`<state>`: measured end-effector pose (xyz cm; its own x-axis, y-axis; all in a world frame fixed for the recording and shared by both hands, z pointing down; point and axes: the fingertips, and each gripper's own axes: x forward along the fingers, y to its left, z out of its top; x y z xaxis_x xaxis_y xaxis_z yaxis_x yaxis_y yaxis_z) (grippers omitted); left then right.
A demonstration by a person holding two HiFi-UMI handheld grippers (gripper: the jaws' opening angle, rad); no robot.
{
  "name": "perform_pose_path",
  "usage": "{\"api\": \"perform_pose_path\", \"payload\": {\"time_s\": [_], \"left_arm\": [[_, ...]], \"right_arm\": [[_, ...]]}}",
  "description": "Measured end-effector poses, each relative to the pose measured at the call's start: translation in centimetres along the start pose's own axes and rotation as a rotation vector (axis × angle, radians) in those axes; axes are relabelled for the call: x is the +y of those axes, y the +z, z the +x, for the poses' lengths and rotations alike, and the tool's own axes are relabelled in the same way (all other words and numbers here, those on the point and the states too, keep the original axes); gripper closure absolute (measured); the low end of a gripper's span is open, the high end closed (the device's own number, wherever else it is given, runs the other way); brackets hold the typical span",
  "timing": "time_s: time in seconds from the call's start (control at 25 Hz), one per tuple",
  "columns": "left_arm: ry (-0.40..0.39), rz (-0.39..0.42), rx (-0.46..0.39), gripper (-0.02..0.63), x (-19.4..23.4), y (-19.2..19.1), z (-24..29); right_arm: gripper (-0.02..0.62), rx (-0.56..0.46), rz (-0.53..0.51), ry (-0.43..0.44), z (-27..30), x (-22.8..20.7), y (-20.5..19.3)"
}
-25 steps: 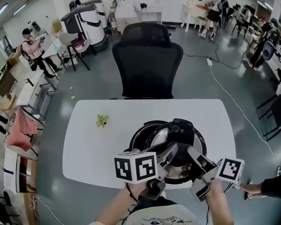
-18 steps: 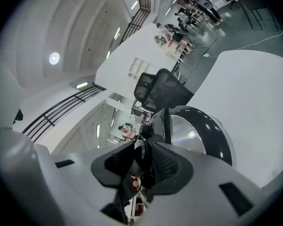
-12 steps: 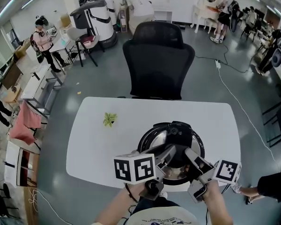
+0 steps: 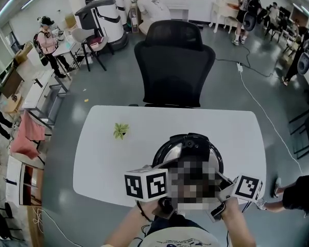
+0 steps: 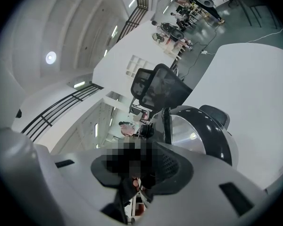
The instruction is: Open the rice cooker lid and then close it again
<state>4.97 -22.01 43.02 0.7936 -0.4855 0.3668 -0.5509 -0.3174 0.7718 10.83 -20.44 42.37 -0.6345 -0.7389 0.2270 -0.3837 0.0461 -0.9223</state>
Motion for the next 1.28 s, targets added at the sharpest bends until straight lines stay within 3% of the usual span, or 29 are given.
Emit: {"api": "perform_pose_path", "payload": {"time_s": [0.68, 1.28], "left_arm": [[0.035, 0.013, 0.019, 0.451, 2.5, 0.5, 0.8], [0.015, -0.018, 0.029, 0.446, 4.0, 0.2, 2.2]], "right_arm": [[0.466, 0.002, 0.035, 0.004, 2.3, -1.4, -0.2], [0.463, -0.019, 0.057, -0.013, 3.2, -3.1, 0.0]]}}
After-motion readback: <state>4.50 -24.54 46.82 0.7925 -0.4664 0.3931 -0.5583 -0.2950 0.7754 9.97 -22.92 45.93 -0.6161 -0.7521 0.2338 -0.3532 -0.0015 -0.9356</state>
